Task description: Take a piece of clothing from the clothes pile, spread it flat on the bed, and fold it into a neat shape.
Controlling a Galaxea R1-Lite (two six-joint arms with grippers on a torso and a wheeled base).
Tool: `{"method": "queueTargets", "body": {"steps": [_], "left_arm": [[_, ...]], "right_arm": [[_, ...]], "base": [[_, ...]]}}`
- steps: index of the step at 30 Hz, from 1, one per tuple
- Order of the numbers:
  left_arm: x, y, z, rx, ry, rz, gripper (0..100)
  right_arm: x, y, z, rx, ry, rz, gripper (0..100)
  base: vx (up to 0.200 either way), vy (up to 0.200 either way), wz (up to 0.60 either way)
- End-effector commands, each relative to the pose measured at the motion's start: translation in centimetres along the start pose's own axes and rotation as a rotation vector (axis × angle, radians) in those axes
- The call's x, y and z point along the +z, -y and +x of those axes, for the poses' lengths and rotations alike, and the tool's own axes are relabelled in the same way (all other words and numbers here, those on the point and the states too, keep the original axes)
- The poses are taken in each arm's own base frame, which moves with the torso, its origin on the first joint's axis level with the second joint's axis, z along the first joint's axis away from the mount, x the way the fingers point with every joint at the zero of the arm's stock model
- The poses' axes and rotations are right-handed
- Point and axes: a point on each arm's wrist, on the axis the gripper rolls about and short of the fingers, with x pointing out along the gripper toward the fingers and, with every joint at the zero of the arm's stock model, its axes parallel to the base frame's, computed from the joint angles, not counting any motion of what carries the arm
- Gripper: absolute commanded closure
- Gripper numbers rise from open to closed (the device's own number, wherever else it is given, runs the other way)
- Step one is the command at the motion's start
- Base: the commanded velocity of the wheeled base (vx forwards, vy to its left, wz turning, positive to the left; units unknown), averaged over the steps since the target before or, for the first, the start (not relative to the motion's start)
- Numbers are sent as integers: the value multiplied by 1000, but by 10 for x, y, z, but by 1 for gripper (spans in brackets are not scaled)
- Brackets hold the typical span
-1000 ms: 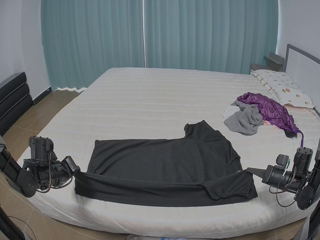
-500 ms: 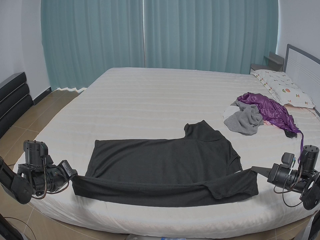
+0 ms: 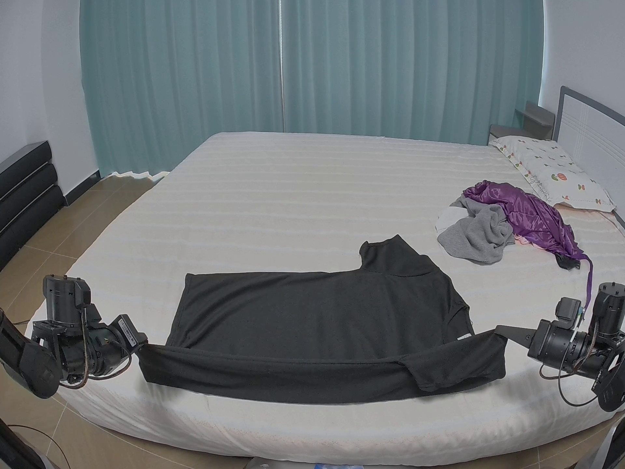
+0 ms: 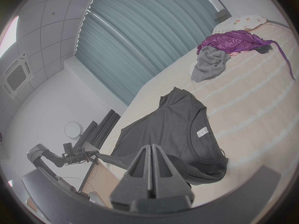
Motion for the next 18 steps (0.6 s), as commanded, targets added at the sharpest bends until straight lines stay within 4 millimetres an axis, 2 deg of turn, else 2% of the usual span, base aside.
{"method": "queueTargets", "body": {"steps": [1,7,18], "left_arm": [[8,-1,9,13,6,-9,100],[10,1,26,22,-18,-10,100],[14,0,75,57,-75,-12,100]], "right_arm": [[-4,4,5,-11,-27,15,100],[2,11,20,-15,-39,21,100],[9,36,61,-45,-67,46,100]], "base": [[0,0,0],[0,0,0],[0,0,0]]}}
